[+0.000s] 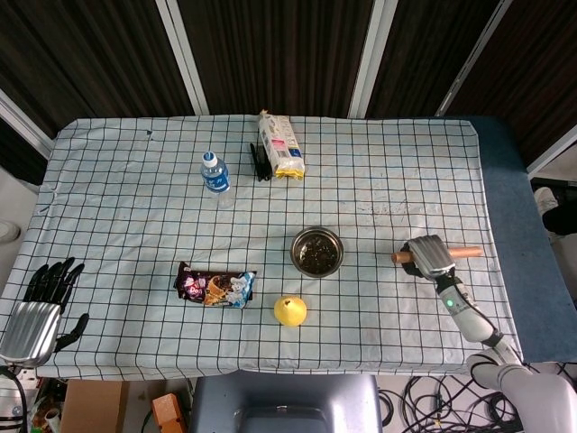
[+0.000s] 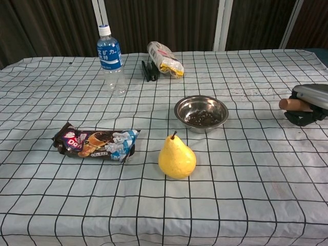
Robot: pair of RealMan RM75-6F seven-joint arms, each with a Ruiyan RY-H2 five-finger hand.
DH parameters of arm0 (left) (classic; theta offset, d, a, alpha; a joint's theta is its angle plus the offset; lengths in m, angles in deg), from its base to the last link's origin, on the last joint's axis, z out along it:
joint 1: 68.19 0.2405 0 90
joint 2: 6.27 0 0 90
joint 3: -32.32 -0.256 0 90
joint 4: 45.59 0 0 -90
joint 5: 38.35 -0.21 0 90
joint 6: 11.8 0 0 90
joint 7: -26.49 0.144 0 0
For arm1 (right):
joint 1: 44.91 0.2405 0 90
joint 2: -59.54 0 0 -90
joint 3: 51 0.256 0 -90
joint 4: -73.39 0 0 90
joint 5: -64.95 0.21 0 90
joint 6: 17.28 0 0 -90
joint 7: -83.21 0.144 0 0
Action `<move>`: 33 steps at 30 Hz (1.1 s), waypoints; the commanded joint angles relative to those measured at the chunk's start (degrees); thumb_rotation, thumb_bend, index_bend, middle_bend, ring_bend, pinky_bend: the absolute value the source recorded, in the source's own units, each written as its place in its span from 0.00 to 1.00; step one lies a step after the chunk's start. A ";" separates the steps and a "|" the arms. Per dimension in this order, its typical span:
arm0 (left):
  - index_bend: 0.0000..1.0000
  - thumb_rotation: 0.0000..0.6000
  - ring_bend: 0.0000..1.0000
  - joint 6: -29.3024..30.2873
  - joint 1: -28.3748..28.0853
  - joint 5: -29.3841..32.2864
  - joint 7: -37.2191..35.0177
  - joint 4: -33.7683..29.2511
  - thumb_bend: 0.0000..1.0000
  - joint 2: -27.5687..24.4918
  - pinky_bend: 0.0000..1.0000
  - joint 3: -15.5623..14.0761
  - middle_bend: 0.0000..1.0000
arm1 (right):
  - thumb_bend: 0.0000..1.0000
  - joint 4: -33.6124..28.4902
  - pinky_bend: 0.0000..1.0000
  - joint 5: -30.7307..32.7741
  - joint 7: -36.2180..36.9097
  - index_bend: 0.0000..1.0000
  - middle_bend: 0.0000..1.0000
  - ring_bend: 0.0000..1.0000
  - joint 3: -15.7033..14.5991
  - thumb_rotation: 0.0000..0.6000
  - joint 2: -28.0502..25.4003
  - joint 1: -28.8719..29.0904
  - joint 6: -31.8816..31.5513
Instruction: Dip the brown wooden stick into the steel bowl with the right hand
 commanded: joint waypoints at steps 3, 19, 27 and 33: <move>0.00 1.00 0.00 0.01 0.01 0.08 0.16 -0.03 0.35 0.04 0.00 -0.01 0.00 | 0.67 0.09 0.52 0.40 1.00 0.34 0.41 0.44 0.59 1.00 0.23 0.02 0.32; 0.00 1.00 0.00 -0.13 -0.07 -0.16 -0.41 -0.12 0.35 -0.21 0.00 -0.23 0.00 | 0.26 -12.32 0.32 1.12 -10.02 0.00 0.02 0.08 0.57 0.73 -7.99 -1.18 1.42; 0.00 1.00 0.00 0.01 0.02 0.13 -0.88 -0.01 0.36 -0.36 0.00 -0.10 0.00 | 0.21 -23.53 0.23 2.02 -15.99 0.00 0.00 0.01 1.25 0.67 -14.74 -2.29 0.10; 0.00 1.00 0.00 0.88 0.43 0.18 0.09 -0.03 0.36 -0.19 0.00 0.04 0.00 | 0.21 -50.15 0.09 0.55 -29.48 0.00 0.00 0.00 -0.11 0.66 -30.81 -11.89 -16.86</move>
